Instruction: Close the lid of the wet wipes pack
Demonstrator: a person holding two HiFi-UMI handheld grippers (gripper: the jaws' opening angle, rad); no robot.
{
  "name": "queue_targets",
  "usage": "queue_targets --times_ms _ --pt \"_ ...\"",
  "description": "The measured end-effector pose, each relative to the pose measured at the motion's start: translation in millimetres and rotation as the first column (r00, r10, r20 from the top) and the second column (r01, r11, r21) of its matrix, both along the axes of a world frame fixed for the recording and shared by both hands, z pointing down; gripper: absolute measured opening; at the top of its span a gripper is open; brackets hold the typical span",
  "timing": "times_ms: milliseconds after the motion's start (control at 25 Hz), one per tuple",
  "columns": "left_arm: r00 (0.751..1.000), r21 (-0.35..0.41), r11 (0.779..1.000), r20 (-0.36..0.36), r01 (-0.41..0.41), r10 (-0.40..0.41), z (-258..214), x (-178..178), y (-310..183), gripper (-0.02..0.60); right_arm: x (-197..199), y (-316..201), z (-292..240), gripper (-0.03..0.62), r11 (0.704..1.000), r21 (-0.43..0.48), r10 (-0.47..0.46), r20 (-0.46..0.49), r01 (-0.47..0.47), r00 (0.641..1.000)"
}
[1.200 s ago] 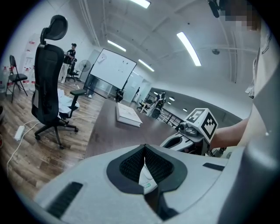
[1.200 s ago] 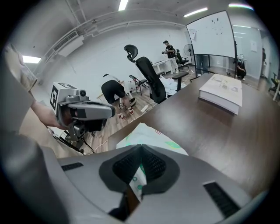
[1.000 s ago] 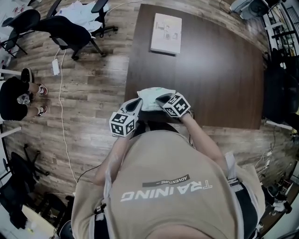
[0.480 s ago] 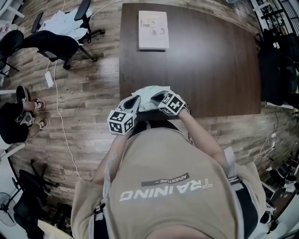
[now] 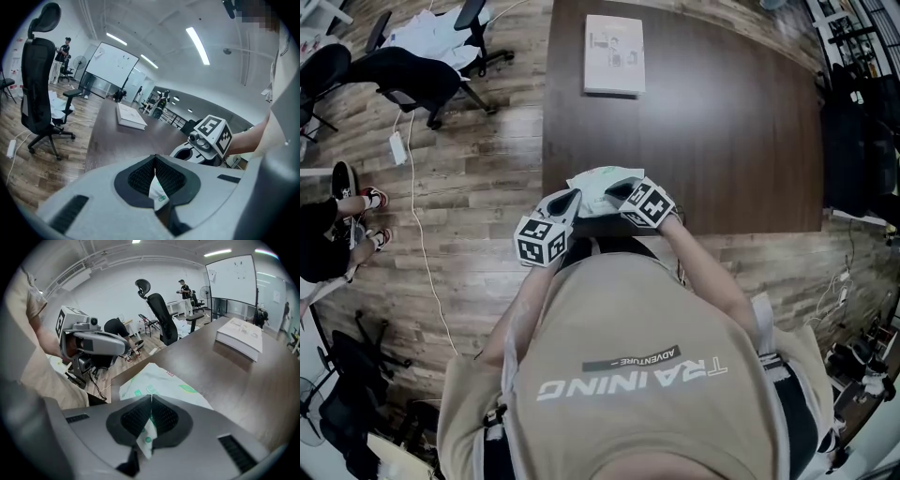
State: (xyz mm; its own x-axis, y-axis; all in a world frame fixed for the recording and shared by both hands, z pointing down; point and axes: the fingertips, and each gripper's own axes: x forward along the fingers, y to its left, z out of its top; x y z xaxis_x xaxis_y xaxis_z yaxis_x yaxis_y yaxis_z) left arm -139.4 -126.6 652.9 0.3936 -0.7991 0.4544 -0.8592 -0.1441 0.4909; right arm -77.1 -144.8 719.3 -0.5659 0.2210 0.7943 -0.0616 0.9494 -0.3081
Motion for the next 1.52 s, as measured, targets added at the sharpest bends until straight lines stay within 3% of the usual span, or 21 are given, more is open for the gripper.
queue_targets --times_ms 480,600,720,1120,1520 --pt "0.999 0.050 0.998 0.038 0.034 -0.036 -23.5 -3.0 -1.9 0.009 -0.3 0.1 1.7 0.014 0.998 0.005 0.065 -0.034 -0.064 0.997" --pt "0.998 0.063 0.997 0.050 0.040 -0.043 -29.5 -5.3 -4.8 0.009 -1.8 -1.2 -2.2 0.014 0.998 0.027 0.054 0.012 -0.054 0.998" --pt "0.996 0.085 0.996 0.075 0.035 -0.042 -38.9 -8.2 -11.5 0.009 -1.4 -14.3 -16.1 0.014 0.994 0.043 0.096 0.100 -0.101 0.990" --pt "0.989 0.171 0.985 0.142 0.019 -0.044 -88.9 -17.7 -36.4 0.009 -1.0 -61.5 -129.6 0.014 0.962 0.141 0.161 0.392 -0.232 0.906" --pt "0.984 0.352 0.936 0.173 -0.029 -0.035 -182.2 -23.6 -85.2 0.009 5.3 -109.2 -219.3 0.014 0.905 0.211 0.191 0.575 -0.369 0.796"
